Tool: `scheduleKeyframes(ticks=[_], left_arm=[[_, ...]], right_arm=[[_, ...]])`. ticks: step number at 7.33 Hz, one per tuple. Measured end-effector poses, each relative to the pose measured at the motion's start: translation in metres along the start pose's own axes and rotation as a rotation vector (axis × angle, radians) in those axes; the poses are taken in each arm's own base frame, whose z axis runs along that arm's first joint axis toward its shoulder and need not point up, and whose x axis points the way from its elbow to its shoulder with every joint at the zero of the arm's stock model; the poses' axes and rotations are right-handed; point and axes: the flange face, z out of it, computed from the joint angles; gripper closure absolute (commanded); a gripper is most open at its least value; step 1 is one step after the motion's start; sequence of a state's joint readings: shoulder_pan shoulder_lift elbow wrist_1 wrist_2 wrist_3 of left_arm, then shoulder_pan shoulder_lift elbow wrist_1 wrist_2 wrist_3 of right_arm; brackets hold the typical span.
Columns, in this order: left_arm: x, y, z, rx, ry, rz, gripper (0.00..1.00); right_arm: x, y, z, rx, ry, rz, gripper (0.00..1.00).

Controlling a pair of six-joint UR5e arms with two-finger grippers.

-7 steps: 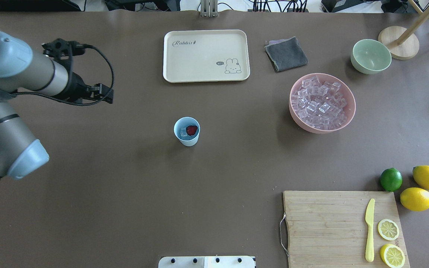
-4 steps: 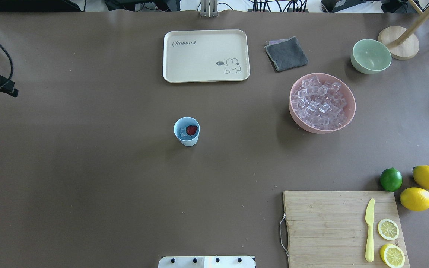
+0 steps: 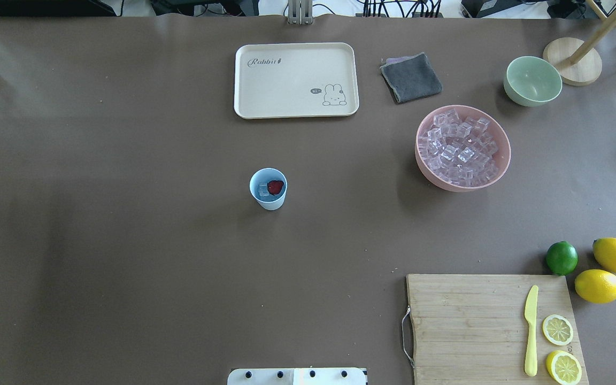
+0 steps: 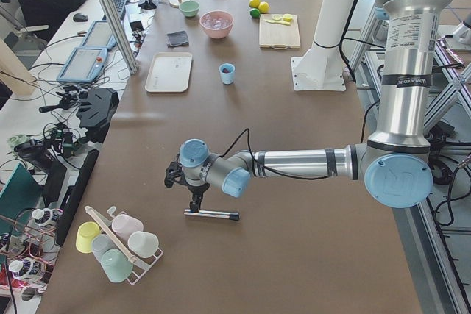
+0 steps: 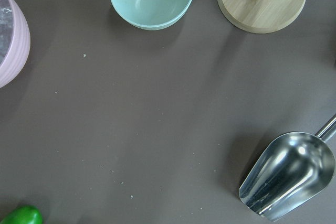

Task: Mash ice and strawberries in cup
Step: 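Grasp the metal pestle with the left gripper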

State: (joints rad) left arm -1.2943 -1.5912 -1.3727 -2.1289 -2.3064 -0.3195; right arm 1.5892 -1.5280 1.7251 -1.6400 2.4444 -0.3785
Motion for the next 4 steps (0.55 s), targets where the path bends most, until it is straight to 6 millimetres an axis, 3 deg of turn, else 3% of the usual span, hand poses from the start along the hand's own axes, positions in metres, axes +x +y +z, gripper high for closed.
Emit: scheduleKeyframes(ticks=[4], left_arm=[[-0.026,0.014,0.022,-0.007,-0.009,-0.011,0.03]], right_arm=[[-0.004,0.012,0.0,0.013,0.007,-0.01,0.01]])
